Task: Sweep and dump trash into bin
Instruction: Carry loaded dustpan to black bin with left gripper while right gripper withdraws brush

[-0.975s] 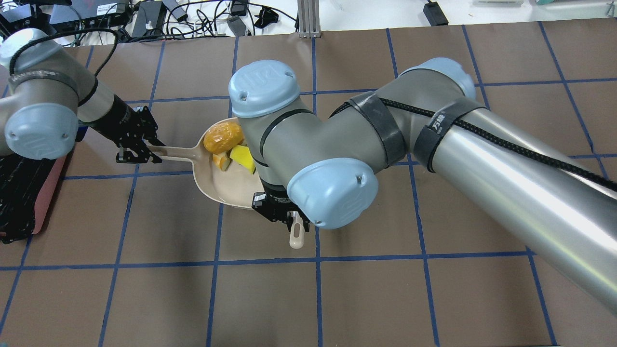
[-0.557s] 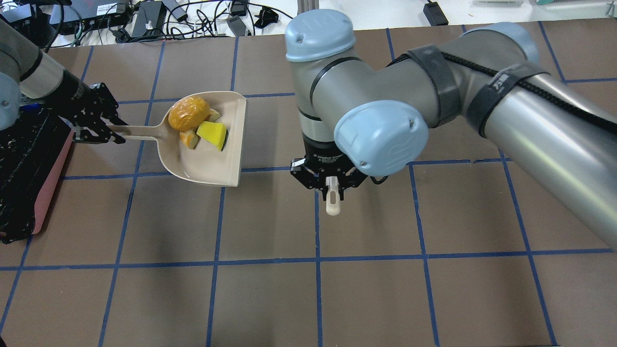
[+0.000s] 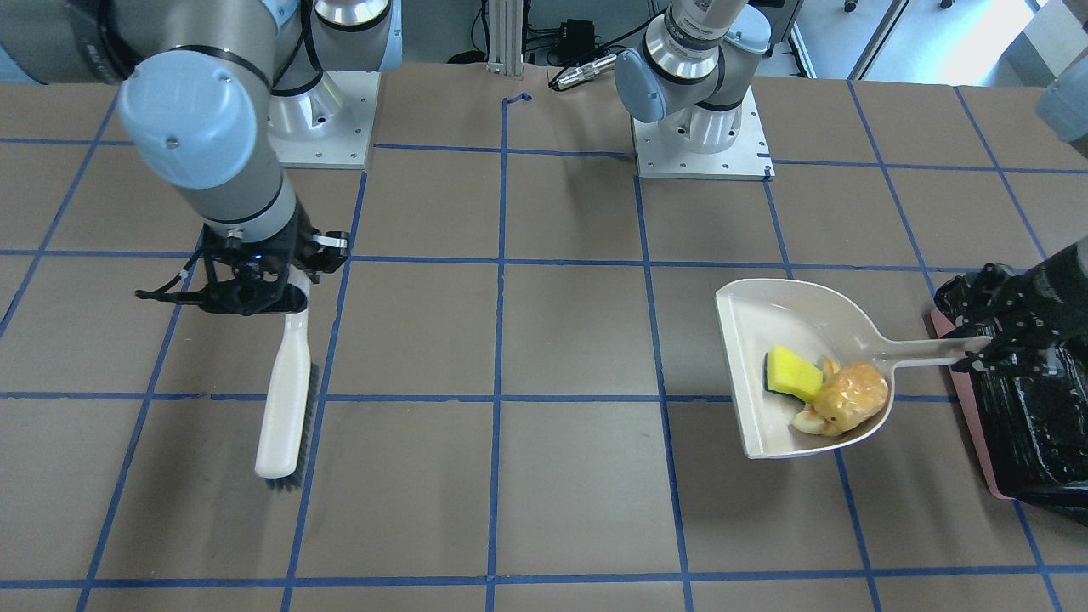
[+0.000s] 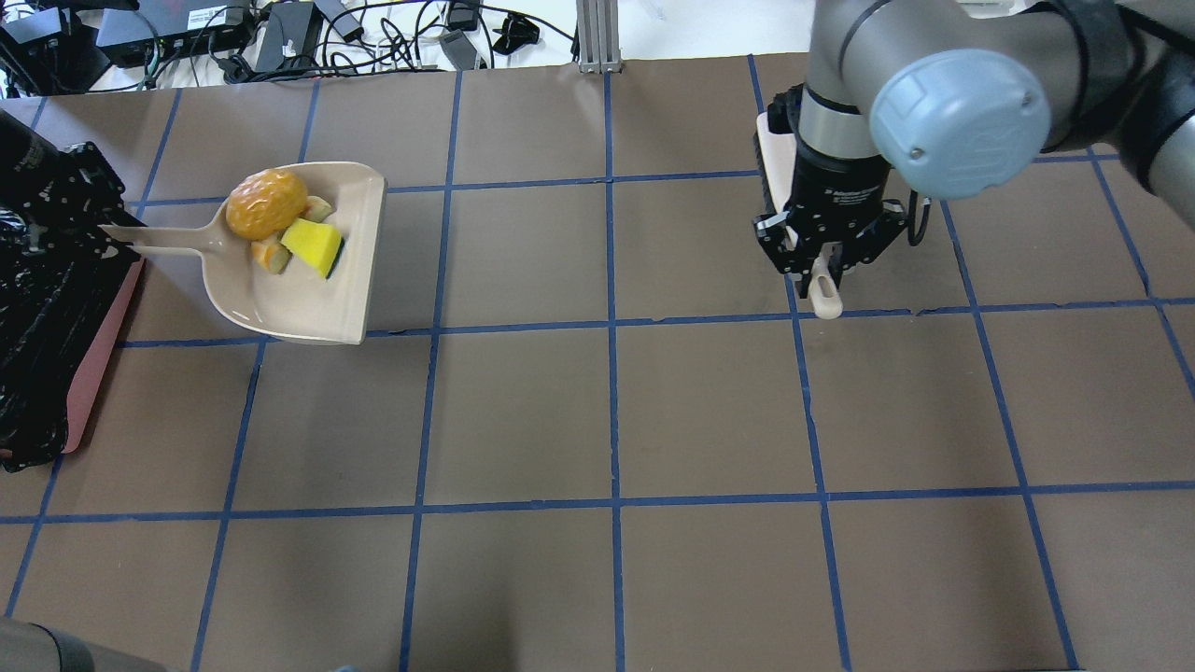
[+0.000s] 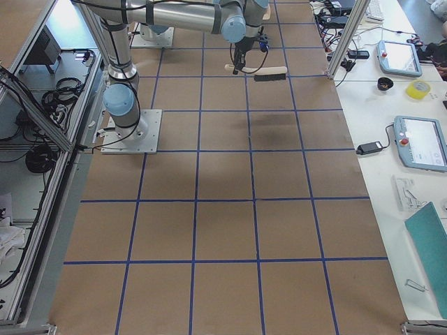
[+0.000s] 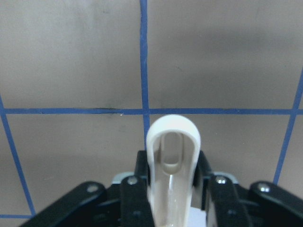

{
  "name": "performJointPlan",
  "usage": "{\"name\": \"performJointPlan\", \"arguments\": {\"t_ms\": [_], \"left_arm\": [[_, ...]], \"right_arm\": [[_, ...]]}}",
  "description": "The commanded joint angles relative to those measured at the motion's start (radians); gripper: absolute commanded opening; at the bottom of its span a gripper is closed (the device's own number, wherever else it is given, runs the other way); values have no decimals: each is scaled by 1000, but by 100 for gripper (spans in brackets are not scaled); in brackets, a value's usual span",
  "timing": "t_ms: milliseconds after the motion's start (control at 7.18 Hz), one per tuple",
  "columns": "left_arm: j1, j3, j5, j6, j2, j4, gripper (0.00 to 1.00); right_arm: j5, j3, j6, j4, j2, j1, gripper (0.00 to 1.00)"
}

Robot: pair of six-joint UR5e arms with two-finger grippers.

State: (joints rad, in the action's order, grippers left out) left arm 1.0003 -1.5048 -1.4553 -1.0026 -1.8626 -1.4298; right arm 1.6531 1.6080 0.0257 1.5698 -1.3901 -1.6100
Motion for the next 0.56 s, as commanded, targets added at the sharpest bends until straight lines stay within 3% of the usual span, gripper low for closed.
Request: {"name": "performJointPlan", "arguments": {"t_ms": [0,418], "left_arm": [[-86,131,-25,51,-79,-47,0],[-149,403,-26,158,-194,-214,0]], "right_arm": [[44,1,106,39,28,105,0],[47,10,212,128,88,201,0]]}}
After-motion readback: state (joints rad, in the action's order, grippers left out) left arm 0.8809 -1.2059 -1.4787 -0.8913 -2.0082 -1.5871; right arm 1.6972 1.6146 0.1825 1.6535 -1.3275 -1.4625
